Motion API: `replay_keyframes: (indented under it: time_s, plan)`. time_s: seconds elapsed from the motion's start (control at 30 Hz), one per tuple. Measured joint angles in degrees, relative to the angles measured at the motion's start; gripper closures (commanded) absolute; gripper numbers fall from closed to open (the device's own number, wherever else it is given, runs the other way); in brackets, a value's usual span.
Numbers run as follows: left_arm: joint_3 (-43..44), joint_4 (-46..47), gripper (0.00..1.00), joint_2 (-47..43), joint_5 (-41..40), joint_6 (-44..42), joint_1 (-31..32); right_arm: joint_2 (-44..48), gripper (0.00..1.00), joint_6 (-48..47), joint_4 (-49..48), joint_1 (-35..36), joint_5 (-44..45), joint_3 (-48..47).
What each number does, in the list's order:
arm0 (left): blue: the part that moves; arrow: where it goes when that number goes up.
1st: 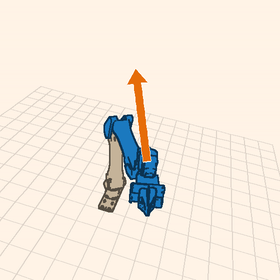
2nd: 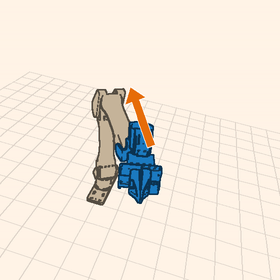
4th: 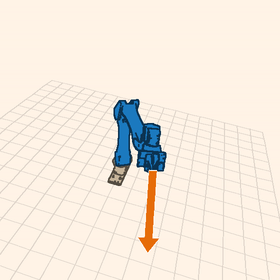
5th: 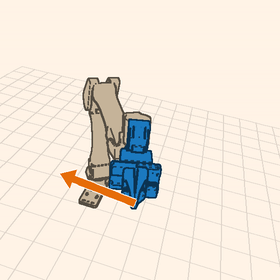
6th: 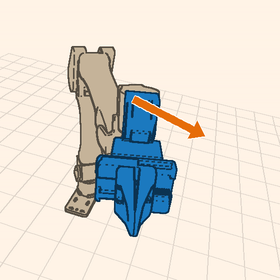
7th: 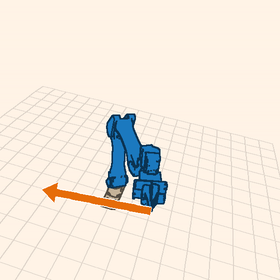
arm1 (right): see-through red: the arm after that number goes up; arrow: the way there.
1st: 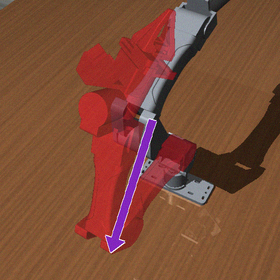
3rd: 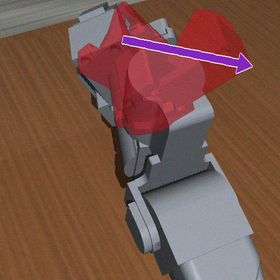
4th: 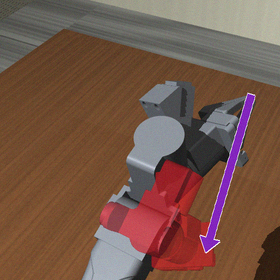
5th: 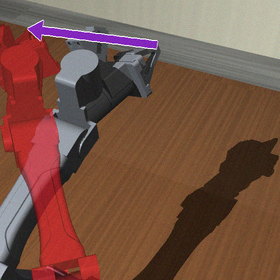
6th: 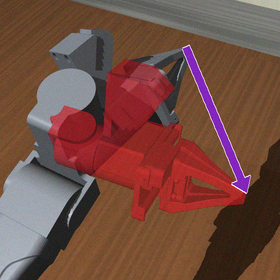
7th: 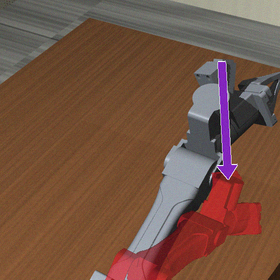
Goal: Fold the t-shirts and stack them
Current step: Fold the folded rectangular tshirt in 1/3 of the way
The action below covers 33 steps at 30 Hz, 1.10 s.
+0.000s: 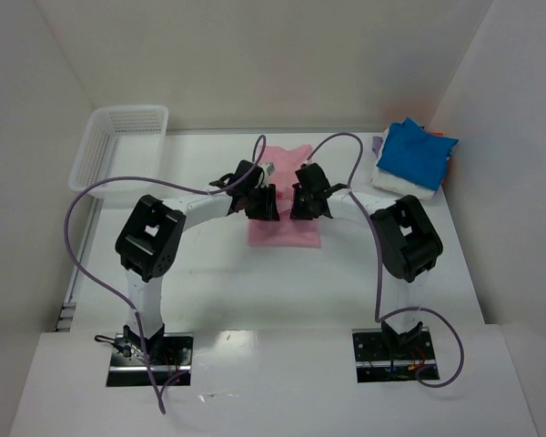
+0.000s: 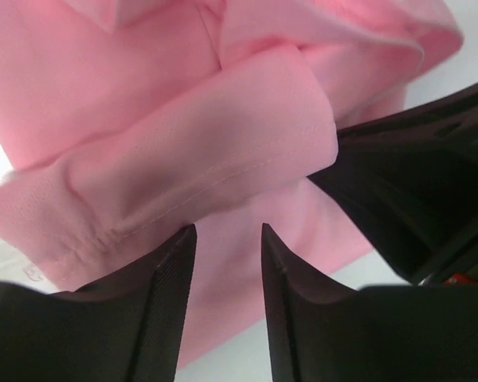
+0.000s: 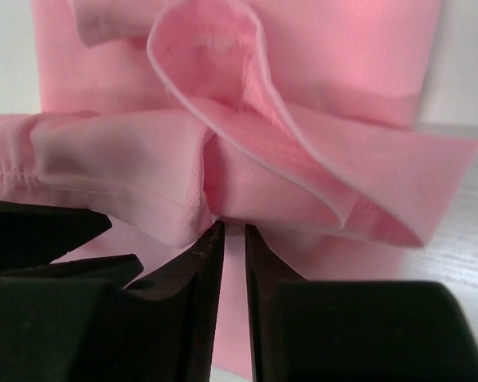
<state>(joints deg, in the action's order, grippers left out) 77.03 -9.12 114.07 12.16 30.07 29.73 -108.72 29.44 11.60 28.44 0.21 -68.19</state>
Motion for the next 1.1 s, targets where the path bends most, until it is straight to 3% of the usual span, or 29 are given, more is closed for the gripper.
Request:
replay_keyframes:
  time_s: [0.23, 0.43, 0.67, 1.0, 1.1]
  plan:
    - [4.1, -1.4, 0.49, 3.6, -3.8, -0.4, -1.5, -4.9, 0.77, -0.6, 0.0, -0.6, 0.7, -5.1]
    - [4.6, -1.7, 0.33, 3.7, -6.0, -2.2, -3.0, -7.4, 0.77, -0.8, 0.1, -1.7, 1.6, -9.7]
    - [4.7, -1.1, 0.23, -2.0, -7.6, -4.6, -3.3, -8.0, 0.76, -1.5, 0.1, -5.1, 2.7, -16.2]
    - [2.5, 2.5, 0.21, -10.6, -5.4, -4.6, -3.2, -11.6, 0.73, -3.2, 0.4, -6.1, 3.5, -22.9]
    - [0.0, 3.2, 0.24, -11.7, -4.5, -4.3, -2.8, -11.0, 0.73, -3.4, 0.6, -6.1, 3.4, -22.6]
